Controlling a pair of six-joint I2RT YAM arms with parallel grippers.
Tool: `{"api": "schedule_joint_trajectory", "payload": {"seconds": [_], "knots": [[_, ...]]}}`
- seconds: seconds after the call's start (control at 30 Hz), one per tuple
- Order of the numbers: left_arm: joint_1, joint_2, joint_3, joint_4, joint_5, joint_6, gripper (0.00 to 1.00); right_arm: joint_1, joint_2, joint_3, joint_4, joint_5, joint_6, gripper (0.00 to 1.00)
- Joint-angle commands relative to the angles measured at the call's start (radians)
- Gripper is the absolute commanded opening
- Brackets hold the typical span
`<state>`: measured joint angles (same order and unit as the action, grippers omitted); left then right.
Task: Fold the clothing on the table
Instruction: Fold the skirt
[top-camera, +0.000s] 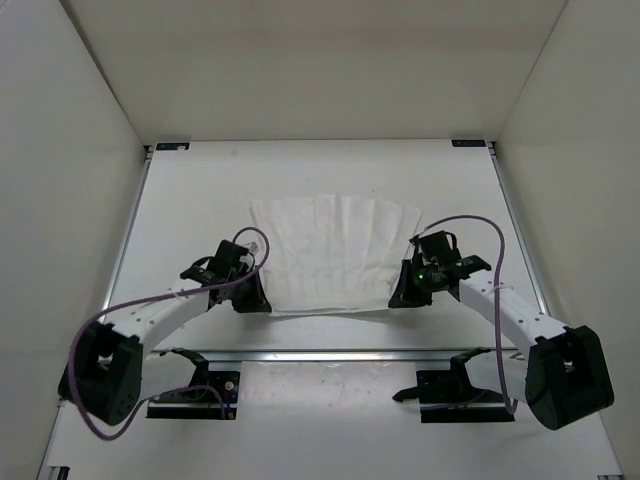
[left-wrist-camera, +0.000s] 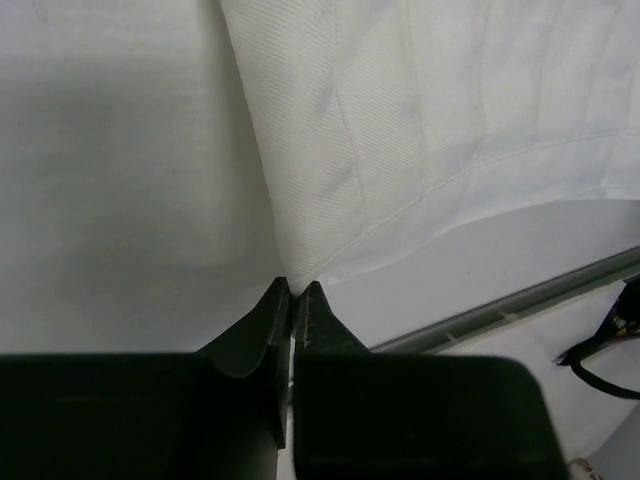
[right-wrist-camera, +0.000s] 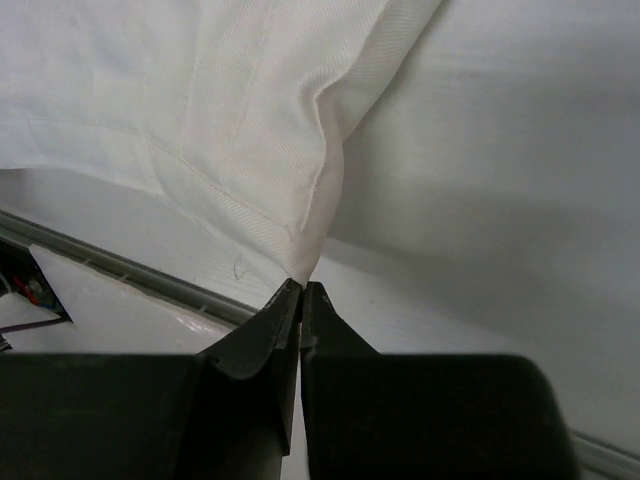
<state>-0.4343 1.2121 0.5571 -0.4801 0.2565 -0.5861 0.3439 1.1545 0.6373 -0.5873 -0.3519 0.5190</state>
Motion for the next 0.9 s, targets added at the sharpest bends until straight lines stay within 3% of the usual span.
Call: {"api": "schedule_joint_trajectory", "payload": {"seconds": [0.0, 0.27, 0.4, 0.5, 0.6, 0.67, 0.87], "knots": [[-0.024, -0.178, -0.011, -0.139, -0.037, -0.046, 0.0, 0.049, -0.081, 0.004, -0.138, 0.047, 0.062, 0.0], [-0.014, -0.521, -0.013, -0.336, -0.034, -0.107, 0.0, 0.133, -0.413, -0.01, -0.267, 0.076, 0.177, 0.0], [0.006, -0.565, 0.021, -0.38, -0.011, -0.121, 0.0, 0.067, -0.472, 0.028, -0.344, 0.012, 0.153, 0.01], [0.049, -0.504, 0.096, -0.35, 0.004, -0.097, 0.0, -0.041, -0.408, 0.128, -0.391, -0.047, 0.041, 0.0], [0.143, -0.37, 0.237, -0.258, 0.03, -0.046, 0.0, -0.216, -0.294, 0.309, -0.395, -0.099, -0.068, 0.0], [0.181, -0.236, 0.353, -0.203, 0.038, -0.031, 0.0, -0.265, -0.231, 0.372, -0.35, -0.116, -0.099, 0.0], [0.178, -0.04, 0.581, -0.147, 0.02, 0.022, 0.0, -0.215, -0.036, 0.489, -0.235, -0.078, -0.149, 0.0]]}}
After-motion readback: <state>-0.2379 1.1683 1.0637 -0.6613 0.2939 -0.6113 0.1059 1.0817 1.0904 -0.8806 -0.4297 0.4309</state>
